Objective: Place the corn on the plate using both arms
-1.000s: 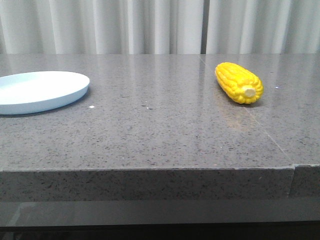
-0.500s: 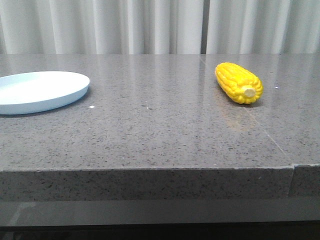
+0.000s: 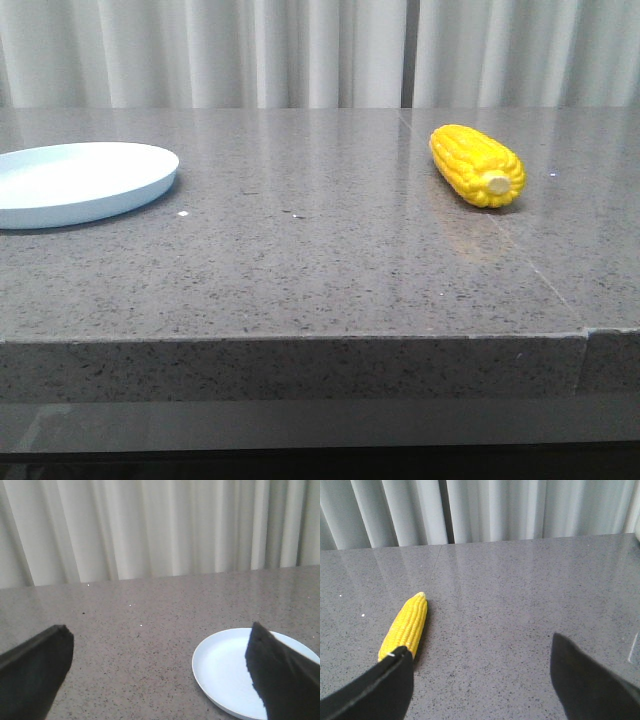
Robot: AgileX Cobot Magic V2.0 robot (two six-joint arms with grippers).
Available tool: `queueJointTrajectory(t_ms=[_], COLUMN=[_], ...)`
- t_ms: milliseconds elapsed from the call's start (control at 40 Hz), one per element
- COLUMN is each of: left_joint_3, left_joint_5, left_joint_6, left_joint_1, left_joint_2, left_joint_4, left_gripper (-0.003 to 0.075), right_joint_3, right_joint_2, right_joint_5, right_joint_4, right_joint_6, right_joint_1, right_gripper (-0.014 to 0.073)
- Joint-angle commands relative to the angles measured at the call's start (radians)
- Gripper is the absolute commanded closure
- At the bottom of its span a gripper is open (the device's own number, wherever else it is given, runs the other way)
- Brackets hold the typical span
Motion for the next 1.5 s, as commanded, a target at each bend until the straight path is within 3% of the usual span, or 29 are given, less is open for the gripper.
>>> queueJointTrajectory(t_ms=[0,225,400,675,975,1375,1475], left_joint_3=[-0.081,-0.318,-0.484,-0.75,-0.875,-0.875,-0.875], left_joint_5=[-0.045,0.224,0.312,0.603,0.688,0.686,0.684], left_joint_6=[-0.006,-0.006,-0.006,-0.006,-0.006,-0.006,-0.006], left_joint_1=[-0.001,-0.035,-0.1,-0.102,-0.102,-0.102,-0.102], left_joint_2=[0.101,0.447,0.685,1.015,1.237,1.297,1.297], left_joint_4=[-0.037,-0.052,-0.066,-0.081,-0.103,-0.126,-0.126], left_gripper=[0.0049,0.0049,0.0049,0.0049,0.0055,0.0288,0.0388], right_joint_3=[-0.035,-0.035,-0.035,-0.035,-0.035,-0.035,-0.035], right_joint_2=[0.014,0.014,0.014,0.014,0.014,0.014,0.014], right_joint_5=[-0.082,-0.082,-0.082,-0.082,-0.082,-0.082,-0.082], right_joint_4=[0.001,0.001,0.001,0.001,0.001,0.001,0.001], right_joint_6=[-0.008,-0.008,-0.008,-0.008,-0.008,-0.008,-0.008], right_joint_1=[-0.007,-0.007,-0.007,-0.007,-0.007,-0.007,-0.007], right_gripper=[0.0001,0.0001,0.0001,0.0001,0.0001,0.0001,0.0001])
